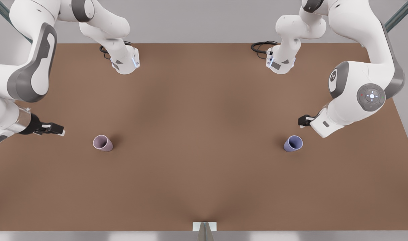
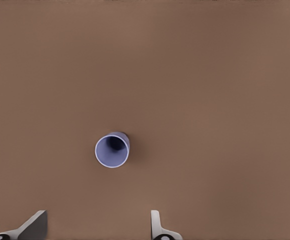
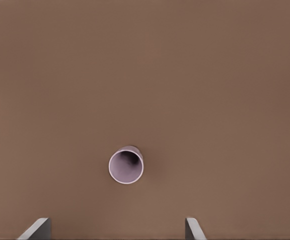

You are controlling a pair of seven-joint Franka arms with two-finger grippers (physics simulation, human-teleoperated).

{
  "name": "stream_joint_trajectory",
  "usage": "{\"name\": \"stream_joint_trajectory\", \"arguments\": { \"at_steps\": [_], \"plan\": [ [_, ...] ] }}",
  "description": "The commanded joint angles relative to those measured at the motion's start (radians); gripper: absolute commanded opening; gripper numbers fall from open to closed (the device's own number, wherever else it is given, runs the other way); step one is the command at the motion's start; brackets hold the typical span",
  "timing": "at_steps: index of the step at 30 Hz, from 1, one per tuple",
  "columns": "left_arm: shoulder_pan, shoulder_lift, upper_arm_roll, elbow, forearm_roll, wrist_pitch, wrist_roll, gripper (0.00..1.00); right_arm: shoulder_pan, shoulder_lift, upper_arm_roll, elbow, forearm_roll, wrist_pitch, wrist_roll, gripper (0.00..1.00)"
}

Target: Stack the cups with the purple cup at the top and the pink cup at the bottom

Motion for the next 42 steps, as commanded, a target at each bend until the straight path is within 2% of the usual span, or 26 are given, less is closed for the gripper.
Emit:
{"name": "stream_joint_trajectory", "arguments": {
  "at_steps": [1, 3, 5, 7, 11, 19, 22, 27, 40, 42],
  "plan": [
    [0.000, -0.001, 0.000, 0.000, 0.004, 0.021, 0.022, 1.00, -0.002, -0.015, 0.000, -0.023, 0.005, 0.015, -0.039, 1.00],
    [0.000, 0.002, 0.000, 0.000, 0.004, 0.020, 0.019, 1.00, 0.012, -0.026, -0.001, -0.041, 0.008, 0.015, -0.039, 1.00],
    [0.000, 0.003, 0.000, -0.003, 0.004, 0.020, 0.018, 1.00, 0.012, -0.105, 0.000, -0.179, 0.020, 0.099, -0.038, 1.00],
    [0.002, 0.005, 0.001, -0.004, 0.002, 0.023, 0.021, 1.00, 0.007, -0.101, -0.001, -0.273, 0.035, 0.117, -0.064, 1.00],
    [0.002, 0.005, 0.005, -0.033, -0.001, 0.035, 0.022, 1.00, 0.004, -0.087, -0.001, -0.491, 0.045, 0.361, -0.143, 1.00],
    [0.002, 0.016, 0.005, -0.033, -0.001, 0.049, 0.022, 1.00, 0.010, 0.124, -0.003, -0.488, 0.078, 0.662, -0.166, 1.00],
    [0.002, 0.022, 0.005, -0.033, -0.001, 0.049, 0.022, 1.00, -0.010, 0.112, -0.001, -0.491, 0.083, 0.650, -0.171, 1.00],
    [0.002, 0.025, 0.005, -0.033, -0.001, 0.055, 0.022, 1.00, -0.007, 0.051, -0.001, -0.613, 0.081, 0.665, -0.177, 1.00],
    [0.002, 0.034, 0.005, -0.033, -0.001, 0.064, 0.027, 1.00, -0.005, 0.092, 0.000, -0.770, 0.075, 0.849, -0.177, 1.00],
    [0.002, 0.037, 0.005, -0.033, -0.001, 0.063, 0.027, 1.00, -0.003, 0.101, 0.000, -0.771, 0.081, 0.849, -0.166, 0.88]
  ]
}}
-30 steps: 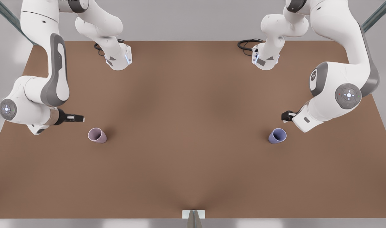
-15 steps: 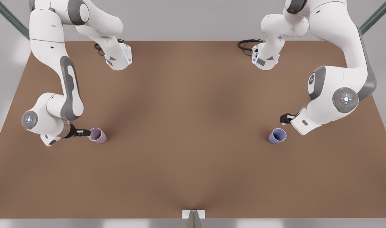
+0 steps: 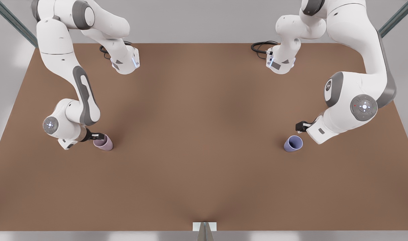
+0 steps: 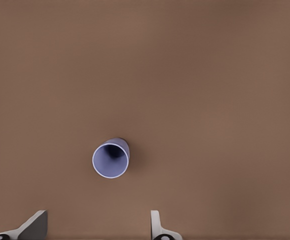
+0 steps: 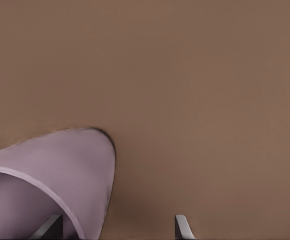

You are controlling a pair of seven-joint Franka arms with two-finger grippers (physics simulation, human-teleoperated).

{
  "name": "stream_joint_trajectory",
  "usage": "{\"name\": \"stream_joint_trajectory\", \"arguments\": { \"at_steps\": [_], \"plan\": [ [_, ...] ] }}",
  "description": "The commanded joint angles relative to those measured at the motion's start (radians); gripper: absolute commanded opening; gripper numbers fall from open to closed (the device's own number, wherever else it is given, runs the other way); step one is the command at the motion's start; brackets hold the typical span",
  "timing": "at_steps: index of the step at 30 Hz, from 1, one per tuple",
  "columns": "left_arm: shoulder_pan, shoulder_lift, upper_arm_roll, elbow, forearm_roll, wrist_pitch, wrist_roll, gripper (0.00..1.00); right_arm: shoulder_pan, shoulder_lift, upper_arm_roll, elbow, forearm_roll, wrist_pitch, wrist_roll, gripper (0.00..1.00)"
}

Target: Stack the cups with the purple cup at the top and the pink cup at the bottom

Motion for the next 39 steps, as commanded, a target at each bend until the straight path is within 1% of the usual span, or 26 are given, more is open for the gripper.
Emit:
{"name": "stream_joint_trajectory", "arguments": {
  "at_steps": [1, 2, 4, 5, 6, 7, 9, 14, 15, 16, 17, 18, 20, 21, 22, 23, 25, 26, 27, 28, 29, 31, 32, 39],
  "plan": [
    [0.000, 0.000, 0.000, 0.000, 0.001, 0.001, 0.006, 1.00, 0.002, 0.004, 0.000, 0.000, 0.005, 0.044, -0.018, 0.77],
    [0.000, 0.000, 0.000, 0.000, 0.001, 0.001, 0.006, 1.00, 0.002, 0.006, 0.000, 0.000, 0.005, 0.044, -0.018, 0.62],
    [0.000, 0.000, 0.000, 0.000, 0.001, 0.001, 0.008, 1.00, 0.002, 0.012, 0.000, 0.013, 0.005, 0.047, -0.016, 0.51],
    [0.000, 0.000, 0.000, 0.000, 0.001, 0.001, 0.008, 1.00, 0.000, 0.012, 0.002, 0.013, 0.008, 0.047, -0.016, 0.48],
    [0.000, 0.000, 0.000, 0.000, 0.001, 0.001, 0.008, 1.00, 0.000, 0.012, 0.002, 0.014, 0.028, 0.044, -0.016, 0.40],
    [0.000, 0.000, 0.000, 0.000, 0.001, 0.001, 0.008, 1.00, 0.000, 0.012, 0.002, 0.016, 0.028, 0.037, -0.016, 0.29],
    [0.000, 0.000, 0.000, 0.000, 0.001, -0.001, 0.008, 1.00, 0.003, 0.010, 0.002, 0.016, 0.028, 0.033, -0.016, 0.21],
    [0.000, 0.000, 0.000, 0.000, 0.001, -0.001, 0.010, 1.00, 0.005, -0.010, 0.008, 0.033, 0.028, 0.001, -0.015, 0.21],
    [0.000, 0.000, 0.000, 0.000, 0.001, -0.001, 0.010, 1.00, 0.008, -0.033, 0.028, 0.034, 0.028, -0.015, 0.023, 0.21],
    [0.000, 0.000, 0.000, 0.000, 0.001, -0.001, 0.011, 1.00, 0.006, -0.065, 0.077, 0.048, 0.028, -0.079, 0.080, 0.21],
    [0.000, 0.000, 0.000, 0.000, 0.001, -0.001, 0.013, 1.00, 0.006, -0.070, 0.115, 0.105, 0.028, -0.188, 0.128, 0.21],
    [0.000, 0.000, 0.000, 0.000, 0.001, -0.001, 0.013, 1.00, 0.017, -0.068, 0.143, 0.148, 0.029, -0.257, 0.178, 0.21],
    [0.000, 0.000, 0.000, 0.000, 0.001, -0.001, 0.014, 1.00, 0.130, -0.057, 0.161, 0.281, 0.045, -0.437, 0.359, 0.21],
    [0.002, -0.002, 0.001, 0.000, 0.001, -0.001, 0.014, 1.00, 0.222, -0.050, 0.160, 0.313, 0.103, -0.440, 0.476, 0.21],
    [0.002, 0.000, 0.001, 0.000, 0.001, -0.002, 0.014, 1.00, 0.314, -0.014, 0.156, 0.375, 0.184, -0.431, 0.577, 0.21],
    [0.002, 0.000, 0.001, 0.000, 0.001, -0.004, 0.014, 1.00, 0.402, 0.016, 0.155, 0.456, 0.192, -0.430, 0.668, 0.21],
    [0.002, 0.000, 0.001, 0.000, -0.001, -0.004, 0.014, 1.00, 0.609, 0.194, 0.152, 0.723, 0.189, -0.427, 0.996, 0.21],
    [0.002, 0.000, 0.001, 0.000, -0.001, -0.004, 0.014, 1.00, 0.675, 0.274, 0.146, 0.821, 0.188, -0.427, 1.093, 0.21],
    [0.002, 0.000, 0.001, 0.000, -0.001, -0.002, 0.014, 1.00, 0.709, 0.329, 0.146, 0.884, 0.183, -0.411, 1.160, 0.21],
    [0.003, 0.000, 0.001, 0.000, -0.001, -0.002, 0.014, 1.00, 0.755, 0.409, 0.143, 0.991, 0.148, -0.403, 1.270, 0.21],
    [0.003, 0.002, 0.001, 0.000, -0.001, -0.001, 0.014, 1.00, 0.788, 0.505, 0.146, 1.109, 0.062, -0.417, 1.358, 0.21],
    [0.003, 0.006, 0.001, 0.002, -0.004, 0.001, 0.016, 1.00, 0.828, 0.595, 0.141, 1.165, 0.034, -0.404, 1.458, 0.21],
    [0.003, 0.006, 0.001, 0.002, -0.004, 0.002, 0.016, 1.00, 0.848, 0.659, 0.152, 1.237, -0.049, -0.411, 1.525, 0.21],
    [0.006, 0.025, 0.006, 0.004, -0.005, 0.019, 0.016, 1.00, 0.868, 0.682, 0.146, 1.237, -0.049, -0.388, 1.539, 0.21]
  ]
}}
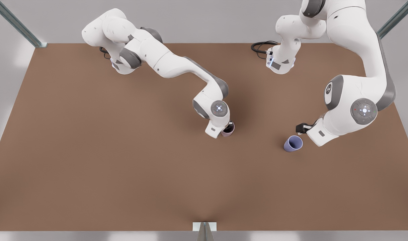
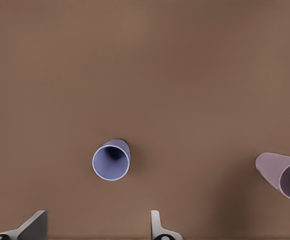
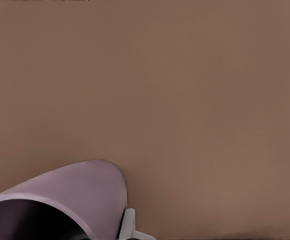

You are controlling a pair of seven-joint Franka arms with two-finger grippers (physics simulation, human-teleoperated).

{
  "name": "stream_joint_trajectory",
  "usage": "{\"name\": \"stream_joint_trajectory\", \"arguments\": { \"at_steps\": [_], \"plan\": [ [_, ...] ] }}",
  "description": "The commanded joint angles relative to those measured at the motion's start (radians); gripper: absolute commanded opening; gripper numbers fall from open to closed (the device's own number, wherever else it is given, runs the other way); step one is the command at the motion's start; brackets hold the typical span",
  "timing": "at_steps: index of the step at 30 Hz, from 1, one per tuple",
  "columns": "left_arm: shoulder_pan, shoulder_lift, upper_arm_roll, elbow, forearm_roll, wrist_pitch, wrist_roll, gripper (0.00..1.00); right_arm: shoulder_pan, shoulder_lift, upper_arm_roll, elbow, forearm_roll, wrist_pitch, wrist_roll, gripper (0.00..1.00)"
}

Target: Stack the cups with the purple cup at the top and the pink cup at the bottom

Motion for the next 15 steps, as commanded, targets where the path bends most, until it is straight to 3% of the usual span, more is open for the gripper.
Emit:
{"name": "stream_joint_trajectory", "arguments": {
  "at_steps": [1, 4, 9, 12, 13, 15],
  "plan": [
    [0.005, 0.014, 0.001, 0.000, 0.000, 0.028, 0.006, 1.00, 0.003, -0.001, -0.002, 0.001, -0.017, -0.003, 0.649, 0.23],
    [0.008, 0.026, 0.025, -0.075, -0.004, 0.125, 0.006, 1.00, 0.003, 0.001, -0.002, -0.001, -0.015, 0.000, 0.651, 0.38],
    [0.005, 0.004, 0.035, -0.292, -0.021, 0.374, 0.006, 1.00, 0.003, 0.018, -0.002, 0.001, -0.014, 0.019, 0.648, 0.38],
    [0.008, 0.007, 0.033, -0.363, -0.024, 0.424, 0.006, 1.00, 0.003, 0.013, -0.006, -0.005, -0.011, 0.014, 0.645, 0.46],
    [0.002, 0.017, 0.033, -0.401, -0.024, 0.496, 0.006, 1.00, 0.003, 0.008, -0.008, -0.007, -0.011, 0.008, 0.643, 0.54],
    [-0.003, 0.029, 0.033, -0.401, -0.049, 0.538, 0.005, 1.00, 0.002, -0.013, -0.016, -0.027, 0.000, 0.010, 0.640, 0.58]
  ]
}}
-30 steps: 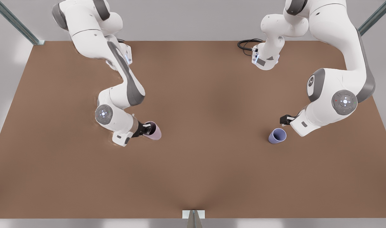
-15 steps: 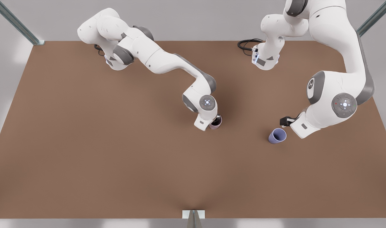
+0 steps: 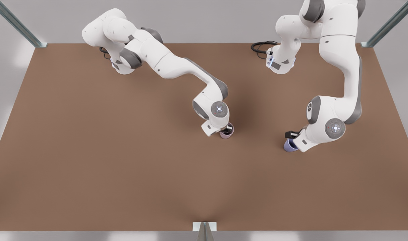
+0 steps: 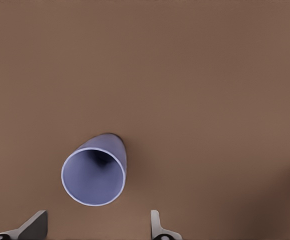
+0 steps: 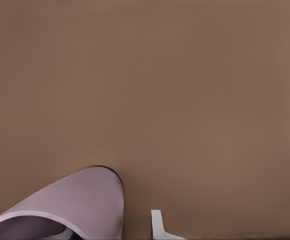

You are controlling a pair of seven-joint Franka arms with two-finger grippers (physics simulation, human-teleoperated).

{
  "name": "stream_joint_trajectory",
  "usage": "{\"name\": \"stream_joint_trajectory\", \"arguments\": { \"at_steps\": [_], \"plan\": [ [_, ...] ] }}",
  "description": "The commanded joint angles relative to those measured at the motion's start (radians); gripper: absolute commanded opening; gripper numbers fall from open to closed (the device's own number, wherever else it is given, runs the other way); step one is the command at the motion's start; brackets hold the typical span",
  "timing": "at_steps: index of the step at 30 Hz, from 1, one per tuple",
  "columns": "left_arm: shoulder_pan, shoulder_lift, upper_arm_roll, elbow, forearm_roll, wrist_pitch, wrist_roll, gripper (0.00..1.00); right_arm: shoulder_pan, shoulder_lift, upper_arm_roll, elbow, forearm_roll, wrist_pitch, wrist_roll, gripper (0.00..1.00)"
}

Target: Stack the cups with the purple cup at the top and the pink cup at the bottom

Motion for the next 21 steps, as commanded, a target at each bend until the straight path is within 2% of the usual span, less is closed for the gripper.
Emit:
{"name": "stream_joint_trajectory", "arguments": {
  "at_steps": [1, 2, 4, 8, 9, 10, 11, 12, 13, 15, 16, 17, 18, 19, 20, 21],
  "plan": [
    [-0.002, 0.005, -0.002, -0.014, -0.024, 0.177, 0.001, 1.00, -0.001, -0.024, -0.003, -0.016, 0.010, -0.005, 0.270, 0.58],
    [-0.002, 0.003, -0.002, -0.050, -0.024, 0.223, 0.001, 1.00, 0.002, -0.033, -0.002, -0.016, 0.009, -0.008, 0.271, 0.58],
    [-0.002, 0.003, -0.002, -0.073, -0.030, 0.240, 0.001, 1.00, -0.001, -0.110, -0.006, -0.121, 0.010, 0.013, 0.244, 0.58],
    [-0.002, 0.025, -0.002, -0.097, -0.043, 0.240, 0.001, 1.00, 0.007, -0.187, -0.041, -0.153, 0.063, 0.001, 0.239, 0.58],
    [-0.002, 0.023, -0.002, -0.134, -0.041, 0.269, 0.001, 1.00, -0.004, -0.239, -0.060, -0.159, 0.058, -0.002, 0.238, 0.64],
    [-0.002, 0.023, -0.002, -0.160, -0.043, 0.304, 0.001, 1.00, -0.014, -0.338, -0.109, -0.242, 0.058, -0.030, 0.238, 0.80],
    [-0.002, 0.025, -0.002, -0.171, -0.041, 0.316, 0.001, 1.00, -0.111, -0.444, -0.107, -0.302, 0.056, -0.089, 0.167, 1.00],
    [-0.002, 0.026, -0.002, -0.177, -0.043, 0.322, 0.001, 1.00, -0.231, -0.538, -0.110, -0.326, 0.056, -0.246, -0.168, 1.00],
    [-0.002, 0.034, -0.002, -0.182, -0.043, 0.338, 0.002, 1.00, -0.295, -0.596, -0.150, -0.332, 0.056, -0.345, -0.395, 1.00],
    [-0.002, 0.043, -0.002, -0.183, -0.041, 0.338, 0.001, 1.00, -0.450, -0.760, -0.184, -0.524, 0.059, -0.352, -0.632, 1.00],
    [-0.002, 0.043, -0.002, -0.197, -0.043, 0.348, 0.001, 1.00, -0.530, -0.820, -0.183, -0.562, 0.066, -0.367, -0.677, 1.00],
    [-0.002, 0.043, -0.002, -0.215, -0.041, 0.362, 0.001, 1.00, -0.562, -0.920, -0.179, -0.673, 0.050, -0.364, -0.772, 1.00],
    [-0.003, 0.043, -0.003, -0.217, -0.041, 0.365, 0.001, 1.00, -0.620, -0.923, -0.163, -0.664, -0.041, -0.419, -0.889, 1.00],
    [-0.003, 0.043, -0.003, -0.217, -0.041, 0.365, 0.001, 1.00, -0.723, -0.895, -0.098, -0.635, -0.094, -0.427, -1.028, 1.00],
    [-0.003, 0.046, -0.003, -0.217, -0.041, 0.365, 0.001, 0.93, -0.740, -0.872, -0.101, -0.622, -0.094, -0.424, -1.060, 1.00],
    [-0.003, 0.051, -0.003, -0.217, -0.041, 0.365, 0.001, 0.78, -0.735, -0.823, -0.104, -0.552, -0.094, -0.427, -1.060, 1.00]
  ]
}}
